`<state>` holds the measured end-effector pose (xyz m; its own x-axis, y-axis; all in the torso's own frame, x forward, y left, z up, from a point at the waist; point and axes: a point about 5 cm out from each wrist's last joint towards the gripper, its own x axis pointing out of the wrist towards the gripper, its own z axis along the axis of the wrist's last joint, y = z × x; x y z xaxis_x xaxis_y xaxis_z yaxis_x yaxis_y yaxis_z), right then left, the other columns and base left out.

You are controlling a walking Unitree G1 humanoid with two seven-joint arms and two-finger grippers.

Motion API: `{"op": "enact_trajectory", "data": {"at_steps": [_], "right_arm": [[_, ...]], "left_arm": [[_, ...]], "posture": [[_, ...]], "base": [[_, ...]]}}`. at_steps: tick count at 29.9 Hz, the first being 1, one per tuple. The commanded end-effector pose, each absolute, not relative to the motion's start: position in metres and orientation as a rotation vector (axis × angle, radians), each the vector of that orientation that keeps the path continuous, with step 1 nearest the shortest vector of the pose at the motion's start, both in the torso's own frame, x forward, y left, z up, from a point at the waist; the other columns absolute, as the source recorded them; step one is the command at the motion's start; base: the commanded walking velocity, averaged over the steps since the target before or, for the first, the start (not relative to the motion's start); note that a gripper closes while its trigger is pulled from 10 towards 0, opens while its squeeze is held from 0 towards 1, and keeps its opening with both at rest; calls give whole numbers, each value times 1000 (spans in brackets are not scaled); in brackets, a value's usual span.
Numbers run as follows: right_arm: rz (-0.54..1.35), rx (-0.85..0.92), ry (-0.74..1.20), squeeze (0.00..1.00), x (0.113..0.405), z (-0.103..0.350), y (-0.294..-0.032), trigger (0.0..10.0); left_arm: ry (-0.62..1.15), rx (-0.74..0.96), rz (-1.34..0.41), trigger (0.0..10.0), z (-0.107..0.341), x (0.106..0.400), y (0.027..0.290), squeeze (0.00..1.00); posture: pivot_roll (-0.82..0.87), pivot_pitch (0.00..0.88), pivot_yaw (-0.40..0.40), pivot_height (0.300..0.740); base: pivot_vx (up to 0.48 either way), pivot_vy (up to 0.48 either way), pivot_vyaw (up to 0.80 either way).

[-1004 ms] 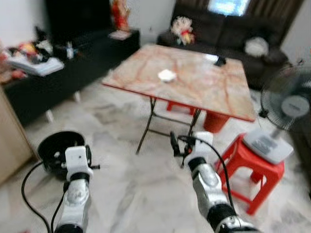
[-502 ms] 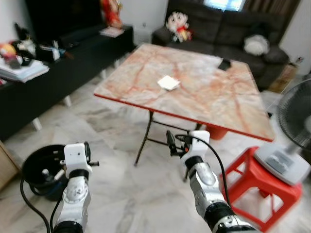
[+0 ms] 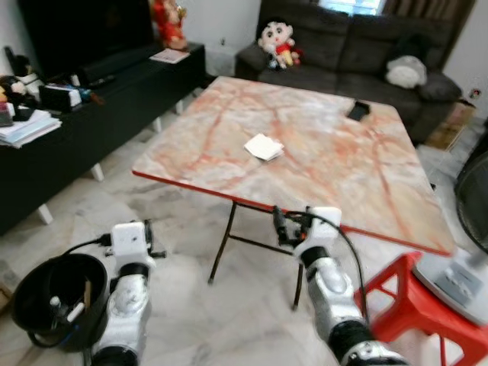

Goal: Picking trash to rubbish bin

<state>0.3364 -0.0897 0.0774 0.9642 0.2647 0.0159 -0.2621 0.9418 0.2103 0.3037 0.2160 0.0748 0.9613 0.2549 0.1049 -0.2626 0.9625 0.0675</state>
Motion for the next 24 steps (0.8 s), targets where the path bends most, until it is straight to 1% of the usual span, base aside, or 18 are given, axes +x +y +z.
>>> {"op": "enact_trajectory", "data": {"at_steps": [1, 15, 20, 24], "right_arm": [[232, 201, 2, 0, 339, 79, -104, 10000], [224, 231, 5, 0, 341, 81, -103, 10000], [224, 219, -8, 0, 341, 82, -104, 10000], [227, 227, -7, 0, 340, 82, -104, 10000]], "left_arm": [[-115, 58, 240, 10000, 81, 309, 205, 0], [-142, 83, 205, 10000, 89, 314, 200, 0], [-147, 83, 201, 10000, 90, 315, 199, 0], [-153, 82, 200, 10000, 92, 316, 198, 0]], "posture": [[-3, 0, -74, 740], [-1, 0, -72, 740], [-2, 0, -69, 740], [-2, 0, -69, 740]], "base": [[480, 0, 0], [478, 0, 0], [474, 0, -735], [476, 0, 0]]}}
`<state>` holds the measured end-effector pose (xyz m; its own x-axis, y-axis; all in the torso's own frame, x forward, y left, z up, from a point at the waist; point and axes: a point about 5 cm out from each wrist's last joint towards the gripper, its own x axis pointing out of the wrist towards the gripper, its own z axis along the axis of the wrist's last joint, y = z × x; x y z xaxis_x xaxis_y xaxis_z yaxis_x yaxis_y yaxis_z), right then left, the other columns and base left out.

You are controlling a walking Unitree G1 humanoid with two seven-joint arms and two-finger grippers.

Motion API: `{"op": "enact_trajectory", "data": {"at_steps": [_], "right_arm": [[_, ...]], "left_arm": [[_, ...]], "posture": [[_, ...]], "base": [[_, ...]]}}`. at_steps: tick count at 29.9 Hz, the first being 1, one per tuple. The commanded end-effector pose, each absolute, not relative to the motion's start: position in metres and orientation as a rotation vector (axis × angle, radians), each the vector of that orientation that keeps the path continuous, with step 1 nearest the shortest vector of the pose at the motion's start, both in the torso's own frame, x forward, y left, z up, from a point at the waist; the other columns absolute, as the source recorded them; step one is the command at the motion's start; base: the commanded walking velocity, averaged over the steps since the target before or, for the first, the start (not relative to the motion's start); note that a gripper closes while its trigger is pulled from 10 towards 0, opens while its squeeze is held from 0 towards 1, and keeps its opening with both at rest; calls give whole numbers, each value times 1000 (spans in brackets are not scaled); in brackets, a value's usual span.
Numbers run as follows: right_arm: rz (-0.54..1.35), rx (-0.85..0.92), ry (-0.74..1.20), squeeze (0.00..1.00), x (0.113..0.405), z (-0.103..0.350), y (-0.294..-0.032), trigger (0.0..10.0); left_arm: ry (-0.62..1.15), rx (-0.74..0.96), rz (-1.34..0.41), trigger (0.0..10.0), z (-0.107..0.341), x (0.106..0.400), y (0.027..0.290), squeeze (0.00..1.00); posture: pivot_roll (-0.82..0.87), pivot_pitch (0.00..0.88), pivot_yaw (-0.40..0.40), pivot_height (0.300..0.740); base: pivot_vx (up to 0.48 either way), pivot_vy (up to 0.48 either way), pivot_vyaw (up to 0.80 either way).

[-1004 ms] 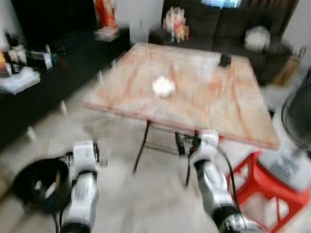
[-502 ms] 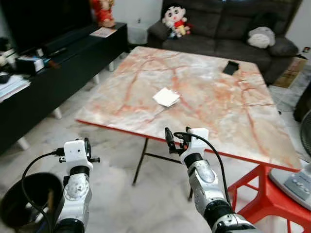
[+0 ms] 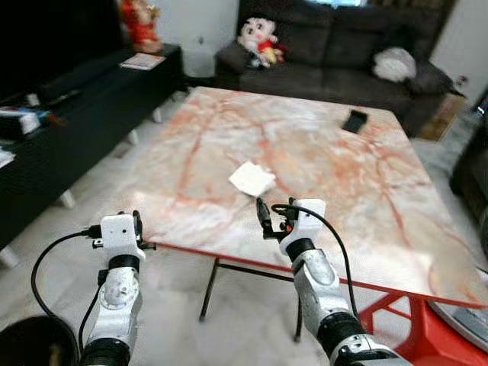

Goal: Picking trash to rubbish bin

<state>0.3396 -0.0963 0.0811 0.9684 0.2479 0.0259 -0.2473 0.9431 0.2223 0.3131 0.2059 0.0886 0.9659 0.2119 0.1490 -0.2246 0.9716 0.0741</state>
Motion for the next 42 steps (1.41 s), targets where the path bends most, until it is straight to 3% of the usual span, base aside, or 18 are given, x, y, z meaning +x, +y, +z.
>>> {"op": "enact_trajectory", "data": {"at_steps": [1, 21, 34, 42], "right_arm": [[228, 229, -6, 0, 340, 82, -103, 10000], [236, 232, -12, 0, 339, 82, -102, 10000], [232, 235, 0, 0, 339, 81, -105, 10000], [200, 235, 48, 0, 340, 76, -108, 10000]], "left_arm": [[-155, 82, 199, 10000, 93, 316, 198, 0], [-172, 79, 198, 10000, 96, 317, 197, 0], [-170, 71, 173, 10000, 95, 317, 192, 0], [-166, 107, 13, 10000, 96, 319, 171, 0]], "posture": [[-2, 0, -70, 740], [-2, 0, -72, 740], [-4, 0, -74, 740], [-5, 0, -79, 740]], "base": [[480, 0, 0], [471, 0, 143], [0, 0, 0], [0, 0, 0]]}}
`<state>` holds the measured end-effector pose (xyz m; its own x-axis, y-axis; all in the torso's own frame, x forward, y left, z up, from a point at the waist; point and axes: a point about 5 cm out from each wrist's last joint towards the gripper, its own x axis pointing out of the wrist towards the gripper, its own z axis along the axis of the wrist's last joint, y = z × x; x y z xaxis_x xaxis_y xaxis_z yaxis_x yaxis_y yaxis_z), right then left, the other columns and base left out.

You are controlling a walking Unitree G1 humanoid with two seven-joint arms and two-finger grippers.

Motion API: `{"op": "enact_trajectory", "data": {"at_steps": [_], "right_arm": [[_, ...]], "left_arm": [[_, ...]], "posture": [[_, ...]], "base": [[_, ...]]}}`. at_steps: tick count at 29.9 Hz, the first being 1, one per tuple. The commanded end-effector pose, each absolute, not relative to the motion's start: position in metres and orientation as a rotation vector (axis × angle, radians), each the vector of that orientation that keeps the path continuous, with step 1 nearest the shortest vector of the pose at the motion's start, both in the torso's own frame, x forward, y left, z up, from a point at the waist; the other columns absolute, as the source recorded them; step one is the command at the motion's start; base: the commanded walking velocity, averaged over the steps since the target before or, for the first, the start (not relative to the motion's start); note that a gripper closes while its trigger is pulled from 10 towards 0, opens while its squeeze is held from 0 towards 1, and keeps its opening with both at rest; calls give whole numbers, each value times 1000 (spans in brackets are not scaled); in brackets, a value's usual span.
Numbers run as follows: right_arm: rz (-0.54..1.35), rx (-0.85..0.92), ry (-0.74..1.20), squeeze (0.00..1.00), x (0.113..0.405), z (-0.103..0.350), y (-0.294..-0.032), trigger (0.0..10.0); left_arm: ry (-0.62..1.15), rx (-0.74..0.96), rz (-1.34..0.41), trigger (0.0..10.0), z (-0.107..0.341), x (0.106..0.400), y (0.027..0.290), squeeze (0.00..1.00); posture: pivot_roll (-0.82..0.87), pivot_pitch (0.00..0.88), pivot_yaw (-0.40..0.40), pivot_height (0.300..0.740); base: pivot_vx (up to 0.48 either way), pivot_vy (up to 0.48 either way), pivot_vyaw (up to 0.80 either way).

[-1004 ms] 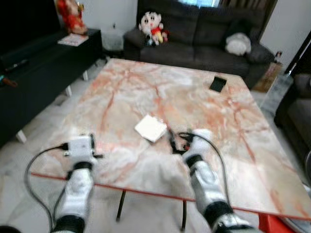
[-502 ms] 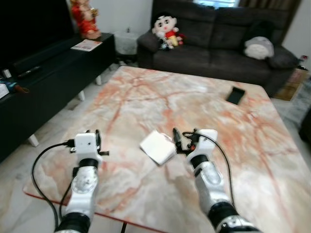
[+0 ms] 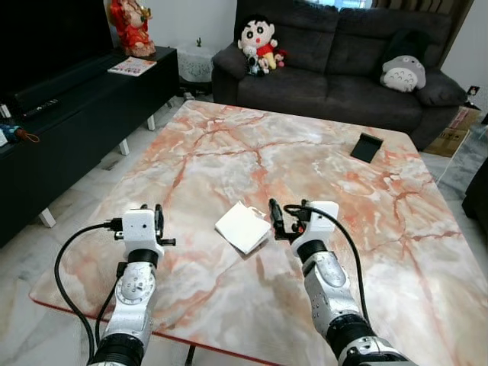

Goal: Picking trash to rubbish bin

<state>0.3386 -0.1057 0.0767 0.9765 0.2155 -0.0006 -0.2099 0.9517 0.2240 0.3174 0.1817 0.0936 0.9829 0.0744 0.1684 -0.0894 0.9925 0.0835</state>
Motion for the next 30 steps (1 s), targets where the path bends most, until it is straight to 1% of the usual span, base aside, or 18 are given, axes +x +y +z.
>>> {"op": "enact_trajectory", "data": {"at_steps": [1, 4, 5, 8, 9, 12, 17, 27, 28, 29, 30], "right_arm": [[199, 244, 54, 0, 340, 75, -108, 10000], [202, 264, 67, 0, 340, 74, -108, 10000], [206, 256, 83, 1000, 340, 72, -107, 10000], [211, 251, 102, 1000, 339, 70, -107, 10000], [223, 252, 145, 1000, 339, 66, -105, 10000], [225, 260, 176, 1000, 339, 63, -102, 10000], [222, 381, 196, 1000, 343, 69, -95, 10000], [227, 493, 216, 1000, 349, 78, -90, 10000], [229, 490, 223, 671, 349, 78, -90, 10000], [230, 492, 238, 0, 350, 77, -89, 10000], [221, 497, 265, 0, 350, 76, -88, 10000]], "left_arm": [[-165, 111, -7, 10000, 95, 320, 168, 0], [-160, 115, -35, 10000, 95, 320, 164, 0], [-160, 117, -49, 10000, 95, 320, 161, 0], [-160, 117, -60, 10000, 95, 320, 159, 0], [-160, 120, -81, 10000, 96, 321, 155, 0], [-158, 124, -95, 10000, 96, 321, 153, 0], [-156, 130, -113, 10000, 96, 321, 154, 0], [-156, 140, -160, 10000, 102, 327, 155, 0], [-157, 140, -163, 10000, 103, 328, 155, 0], [-158, 143, -171, 10000, 104, 330, 155, 0], [-160, 147, -189, 10000, 108, 333, 155, 0]], "posture": [[-5, 0, -79, 740], [-5, 0, -79, 740], [-5, 0, -79, 740], [-9, 0, -79, 740], [-8, 0, -79, 740], [-6, 0, -80, 740], [-4, 0, -80, 740], [-6, 0, -79, 740], [-6, 0, -79, 740], [-6, 0, -79, 740], [-5, 0, -80, 740]], "base": [[0, 0, 0], [0, 0, 0], [0, 0, 0], [0, 0, 0], [0, 0, 0], [0, 0, 0], [0, 0, 0], [0, 0, 0], [0, 0, 0], [0, 0, 0], [0, 0, 0]]}}
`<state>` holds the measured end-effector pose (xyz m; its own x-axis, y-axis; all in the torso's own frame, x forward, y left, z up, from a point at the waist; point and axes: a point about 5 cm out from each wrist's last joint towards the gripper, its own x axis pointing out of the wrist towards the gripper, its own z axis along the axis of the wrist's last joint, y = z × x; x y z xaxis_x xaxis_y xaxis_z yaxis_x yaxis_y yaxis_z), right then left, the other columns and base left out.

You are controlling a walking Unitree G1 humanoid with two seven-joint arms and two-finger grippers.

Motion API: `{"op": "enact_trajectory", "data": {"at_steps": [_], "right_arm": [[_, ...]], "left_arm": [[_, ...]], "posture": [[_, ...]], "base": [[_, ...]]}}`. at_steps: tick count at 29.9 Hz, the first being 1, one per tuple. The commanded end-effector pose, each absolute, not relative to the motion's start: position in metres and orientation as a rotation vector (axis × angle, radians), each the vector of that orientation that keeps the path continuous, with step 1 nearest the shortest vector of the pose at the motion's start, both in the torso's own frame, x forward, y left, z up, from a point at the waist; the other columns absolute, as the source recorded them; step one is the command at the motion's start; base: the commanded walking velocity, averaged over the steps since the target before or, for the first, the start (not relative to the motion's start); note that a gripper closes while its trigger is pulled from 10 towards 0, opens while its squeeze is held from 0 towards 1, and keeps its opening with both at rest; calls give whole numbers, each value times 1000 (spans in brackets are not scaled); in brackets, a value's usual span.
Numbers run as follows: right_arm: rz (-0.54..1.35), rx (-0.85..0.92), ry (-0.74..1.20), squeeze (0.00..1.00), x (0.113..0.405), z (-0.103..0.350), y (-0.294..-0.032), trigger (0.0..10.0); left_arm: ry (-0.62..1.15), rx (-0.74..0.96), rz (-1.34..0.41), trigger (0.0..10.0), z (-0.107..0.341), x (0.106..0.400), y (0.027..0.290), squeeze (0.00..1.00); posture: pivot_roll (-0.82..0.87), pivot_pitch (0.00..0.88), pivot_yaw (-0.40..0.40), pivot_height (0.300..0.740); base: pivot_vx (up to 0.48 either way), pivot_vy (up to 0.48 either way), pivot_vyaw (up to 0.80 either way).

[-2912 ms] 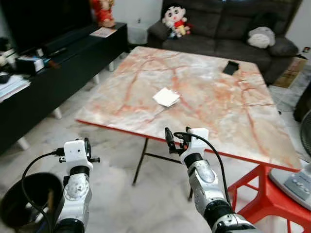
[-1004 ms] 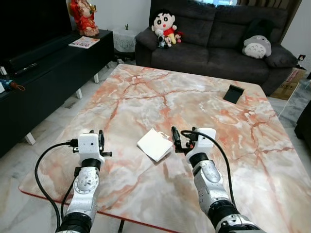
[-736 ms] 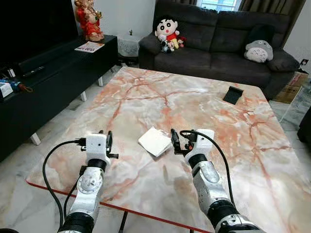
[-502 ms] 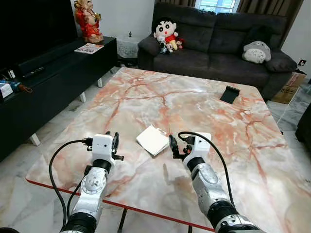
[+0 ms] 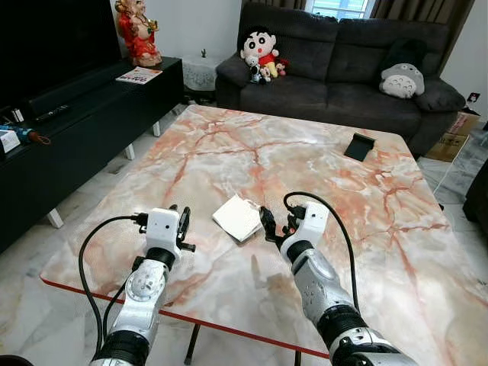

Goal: Picking trash to rubbish bin

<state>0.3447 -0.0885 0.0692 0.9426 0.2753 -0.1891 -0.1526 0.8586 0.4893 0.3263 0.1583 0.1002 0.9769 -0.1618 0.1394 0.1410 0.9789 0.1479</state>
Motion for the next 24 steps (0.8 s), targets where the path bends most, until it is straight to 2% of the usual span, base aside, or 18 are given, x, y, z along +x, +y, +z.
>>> {"op": "enact_trajectory", "data": {"at_steps": [1, 4, 6, 14, 24], "right_arm": [[221, 497, 265, 0, 350, 76, -88, 10000], [215, 529, 271, 0, 351, 77, -87, 10000], [213, 537, 277, 0, 353, 80, -87, 10000], [216, 577, 307, 0, 356, 85, -84, 10000], [200, 621, 313, 0, 358, 90, -85, 10000]], "left_arm": [[-160, 147, -189, 10000, 108, 333, 155, 0], [-152, 147, -231, 10000, 110, 337, 153, 0], [-121, 161, -323, 10000, 112, 344, 145, 0], [-43, 160, -443, 10000, 108, 350, 134, 0], [81, 175, -395, 10000, 95, 354, 145, 0]], "posture": [[-5, 0, -80, 740], [-5, 0, -80, 740], [-7, 0, -78, 740], [-18, 0, -70, 740], [-21, 0, -66, 740]], "base": [[0, 0, 0], [0, 0, 0], [0, 0, 0], [0, 0, 0], [0, 0, 0]]}}
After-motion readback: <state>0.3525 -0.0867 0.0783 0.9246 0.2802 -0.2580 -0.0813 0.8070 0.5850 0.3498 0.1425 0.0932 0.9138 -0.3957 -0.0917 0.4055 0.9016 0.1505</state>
